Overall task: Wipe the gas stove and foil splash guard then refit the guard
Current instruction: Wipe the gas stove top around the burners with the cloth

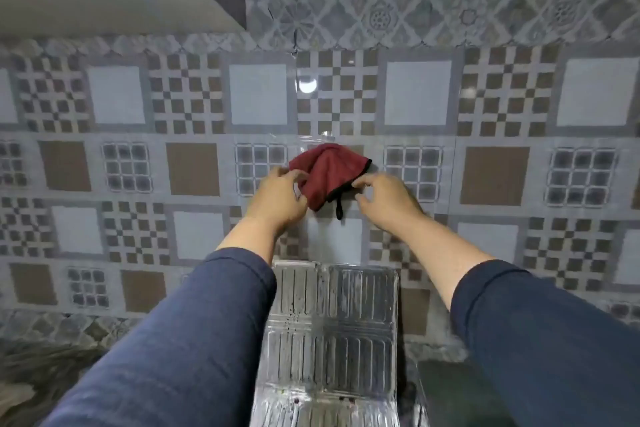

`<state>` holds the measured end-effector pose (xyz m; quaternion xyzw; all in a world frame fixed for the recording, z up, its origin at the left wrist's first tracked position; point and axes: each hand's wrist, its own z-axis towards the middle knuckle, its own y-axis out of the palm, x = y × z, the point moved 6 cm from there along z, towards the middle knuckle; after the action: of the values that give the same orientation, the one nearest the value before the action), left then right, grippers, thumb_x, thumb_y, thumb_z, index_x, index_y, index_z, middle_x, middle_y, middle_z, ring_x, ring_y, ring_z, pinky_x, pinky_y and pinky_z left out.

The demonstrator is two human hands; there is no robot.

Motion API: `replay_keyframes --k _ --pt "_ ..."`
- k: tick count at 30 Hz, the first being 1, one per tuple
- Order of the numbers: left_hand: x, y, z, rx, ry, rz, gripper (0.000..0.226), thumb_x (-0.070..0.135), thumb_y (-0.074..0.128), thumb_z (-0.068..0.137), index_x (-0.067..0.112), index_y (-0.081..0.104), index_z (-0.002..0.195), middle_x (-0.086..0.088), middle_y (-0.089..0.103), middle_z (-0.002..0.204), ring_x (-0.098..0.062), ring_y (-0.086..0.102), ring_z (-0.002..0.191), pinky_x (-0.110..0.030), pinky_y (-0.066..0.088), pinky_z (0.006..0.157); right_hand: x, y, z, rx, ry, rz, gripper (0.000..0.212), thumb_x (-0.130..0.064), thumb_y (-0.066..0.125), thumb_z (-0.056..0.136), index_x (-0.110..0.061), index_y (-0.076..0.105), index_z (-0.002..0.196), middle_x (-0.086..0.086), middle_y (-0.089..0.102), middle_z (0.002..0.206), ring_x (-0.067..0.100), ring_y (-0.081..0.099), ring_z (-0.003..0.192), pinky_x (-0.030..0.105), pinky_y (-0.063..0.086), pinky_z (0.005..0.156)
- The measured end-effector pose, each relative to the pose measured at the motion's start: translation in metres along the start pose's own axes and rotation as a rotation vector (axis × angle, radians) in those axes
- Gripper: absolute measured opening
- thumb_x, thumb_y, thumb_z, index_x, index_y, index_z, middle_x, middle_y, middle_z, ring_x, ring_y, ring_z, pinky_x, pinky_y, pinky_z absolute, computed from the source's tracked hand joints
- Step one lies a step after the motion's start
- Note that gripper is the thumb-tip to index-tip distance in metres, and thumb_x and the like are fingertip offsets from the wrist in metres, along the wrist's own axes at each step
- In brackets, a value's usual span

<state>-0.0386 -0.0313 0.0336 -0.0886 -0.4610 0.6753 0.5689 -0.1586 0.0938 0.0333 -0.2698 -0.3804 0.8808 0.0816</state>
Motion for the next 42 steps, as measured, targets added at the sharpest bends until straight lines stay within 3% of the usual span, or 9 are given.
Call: replay_keyframes --k 3,6,13,17,21,27,31,37,42 --pt "-0.011 0.009 0.027 0.1 -0.02 -0.046 0.048 0.018 0.052 0.091 0.029 0.046 0.138 -0.017 0.027 0.153 -0.036 0.027 0.141 -0.047 0.028 0.115 -0.009 0.004 0.029 0.188 -0.044 0.099 0.031 -0.012 0.055 0.092 -0.017 0.062 0.122 0.008 0.05 0.132 0.024 0.045 0.122 0.018 0.027 0.097" --pt "-0.017 0.027 0.046 0.106 -0.006 -0.11 0.05 0.015 0.051 0.092 0.03 0.045 0.139 -0.017 0.026 0.154 -0.035 0.017 0.143 -0.045 0.019 0.116 -0.011 0.017 0.051 0.284 -0.068 0.012 0.031 -0.021 0.057 0.091 -0.027 0.064 0.12 0.005 0.046 0.138 0.027 0.037 0.127 0.033 0.029 0.108" --pt "-0.02 0.031 0.052 0.225 0.055 -0.27 0.043 0.007 0.051 0.091 0.016 0.051 0.133 -0.005 0.046 0.133 -0.022 0.048 0.122 -0.026 0.035 0.102 0.0 0.031 0.068 0.374 -0.02 0.161 0.032 -0.006 0.053 0.088 -0.027 0.07 0.105 0.004 0.065 0.114 0.026 0.058 0.106 0.034 0.049 0.09" --pt "0.006 0.008 0.04 0.321 0.117 -0.336 0.034 0.004 0.057 0.088 0.015 0.059 0.12 -0.003 0.05 0.125 -0.019 0.054 0.114 -0.03 0.043 0.1 -0.007 -0.002 0.055 0.456 -0.005 0.176 0.033 -0.004 0.047 0.089 -0.021 0.075 0.096 0.005 0.065 0.109 0.025 0.054 0.105 0.021 0.037 0.089" --pt "0.039 -0.002 0.005 0.351 0.148 -0.369 0.032 -0.002 0.059 0.084 0.012 0.062 0.113 -0.004 0.053 0.117 -0.014 0.053 0.108 -0.021 0.038 0.097 -0.004 -0.033 0.014 0.407 0.013 0.234 0.035 -0.001 0.043 0.09 -0.016 0.073 0.099 0.008 0.057 0.113 0.023 0.057 0.105 0.016 0.035 0.086" --pt "0.095 0.018 -0.089 0.219 0.108 -0.449 0.028 0.002 0.064 0.083 0.009 0.065 0.11 -0.008 0.055 0.113 -0.012 0.051 0.096 -0.014 0.039 0.089 0.027 -0.074 -0.099 0.294 0.159 0.197 0.035 -0.001 0.043 0.089 -0.014 0.074 0.1 0.009 0.061 0.115 0.02 0.056 0.111 0.013 0.033 0.09" --pt "0.124 0.053 -0.156 0.005 0.058 -0.515 0.026 0.005 0.068 0.081 0.015 0.071 0.105 -0.008 0.066 0.111 -0.023 0.064 0.098 -0.035 0.053 0.09 0.056 -0.093 -0.186 0.138 0.293 0.186 0.035 -0.001 0.045 0.086 -0.015 0.075 0.1 0.005 0.07 0.114 0.018 0.06 0.112 0.014 0.038 0.086" --pt "0.155 0.093 -0.261 -0.226 -0.174 -0.697 0.028 0.001 0.066 0.083 0.012 0.07 0.109 -0.009 0.07 0.106 -0.02 0.067 0.092 -0.034 0.058 0.083 0.103 -0.099 -0.288 -0.019 0.469 0.257 0.03 0.001 0.052 0.084 -0.011 0.075 0.099 0.008 0.071 0.113 0.02 0.062 0.109 0.02 0.044 0.089" --pt "0.178 0.099 -0.331 -0.33 -0.319 -0.75 0.023 0.007 0.065 0.087 0.016 0.068 0.108 -0.009 0.067 0.102 -0.022 0.069 0.082 -0.035 0.062 0.062 0.122 -0.11 -0.351 -0.111 0.525 0.29 0.025 -0.005 0.056 0.085 -0.017 0.076 0.094 0.003 0.073 0.107 0.015 0.064 0.096 0.024 0.05 0.077"
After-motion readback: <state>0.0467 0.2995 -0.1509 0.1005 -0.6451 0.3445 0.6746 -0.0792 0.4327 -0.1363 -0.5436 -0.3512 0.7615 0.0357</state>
